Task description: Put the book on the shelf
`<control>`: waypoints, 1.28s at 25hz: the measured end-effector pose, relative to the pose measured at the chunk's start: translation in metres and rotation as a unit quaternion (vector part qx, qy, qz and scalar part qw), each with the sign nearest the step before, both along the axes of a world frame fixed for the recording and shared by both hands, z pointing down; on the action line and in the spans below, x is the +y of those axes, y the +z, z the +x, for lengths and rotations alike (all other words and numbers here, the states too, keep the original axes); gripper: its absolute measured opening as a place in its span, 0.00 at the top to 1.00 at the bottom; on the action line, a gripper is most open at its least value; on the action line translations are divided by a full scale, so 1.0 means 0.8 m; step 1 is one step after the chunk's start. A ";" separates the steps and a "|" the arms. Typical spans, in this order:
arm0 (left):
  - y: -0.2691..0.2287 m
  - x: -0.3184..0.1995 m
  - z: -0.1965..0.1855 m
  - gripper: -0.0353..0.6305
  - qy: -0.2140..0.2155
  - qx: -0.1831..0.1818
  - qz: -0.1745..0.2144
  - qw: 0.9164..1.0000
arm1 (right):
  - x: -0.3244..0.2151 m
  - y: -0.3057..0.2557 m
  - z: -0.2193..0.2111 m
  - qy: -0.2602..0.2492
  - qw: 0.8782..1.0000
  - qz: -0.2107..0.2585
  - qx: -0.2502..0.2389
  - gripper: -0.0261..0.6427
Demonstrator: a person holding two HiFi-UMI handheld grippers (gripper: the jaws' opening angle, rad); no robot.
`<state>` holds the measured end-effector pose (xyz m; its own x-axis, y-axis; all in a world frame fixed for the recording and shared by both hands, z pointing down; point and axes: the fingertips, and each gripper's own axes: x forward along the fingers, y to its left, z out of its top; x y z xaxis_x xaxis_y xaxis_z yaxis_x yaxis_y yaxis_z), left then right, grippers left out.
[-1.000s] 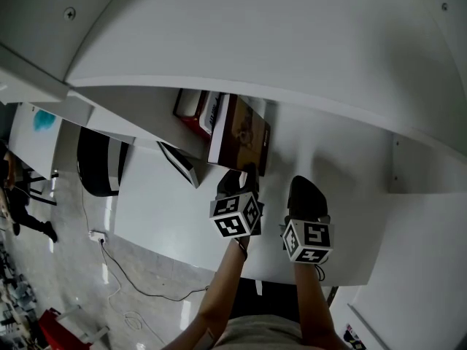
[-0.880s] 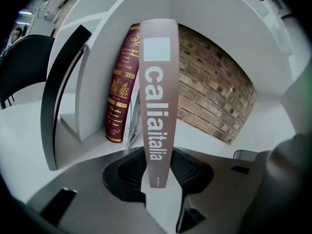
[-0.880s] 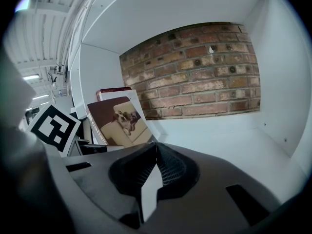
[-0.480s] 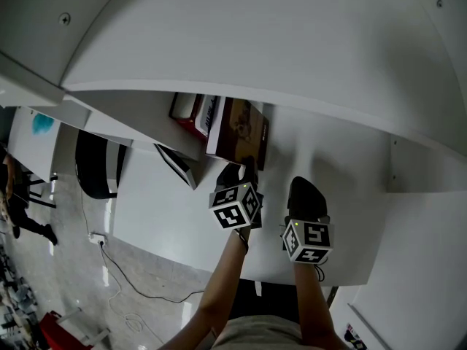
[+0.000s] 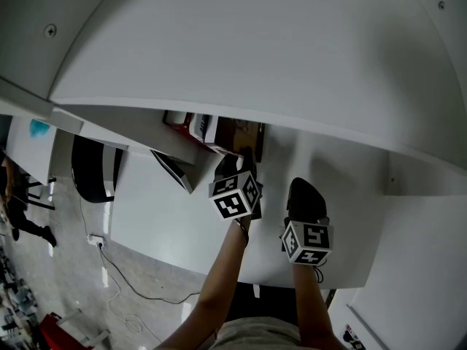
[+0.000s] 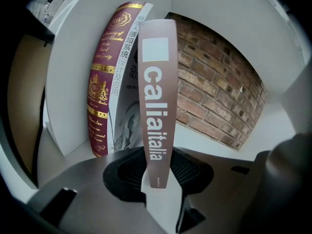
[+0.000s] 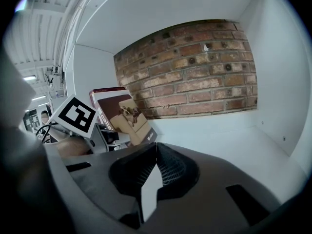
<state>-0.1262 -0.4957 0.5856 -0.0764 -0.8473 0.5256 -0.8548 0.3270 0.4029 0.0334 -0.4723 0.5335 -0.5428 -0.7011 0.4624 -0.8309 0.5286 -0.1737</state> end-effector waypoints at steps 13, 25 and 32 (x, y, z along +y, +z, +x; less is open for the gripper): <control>-0.001 -0.025 -0.006 0.72 0.001 -0.001 0.008 1.000 | -0.006 0.006 -0.002 0.001 1.000 -0.004 0.000 0.94; -0.008 -0.028 -0.004 0.71 -0.004 0.004 0.027 1.000 | -0.004 0.000 -0.006 -0.002 1.000 -0.002 -0.006 0.94; -0.028 -0.008 0.000 0.71 -0.006 0.005 0.047 0.999 | 0.004 -0.006 -0.015 -0.011 1.000 0.004 -0.012 0.94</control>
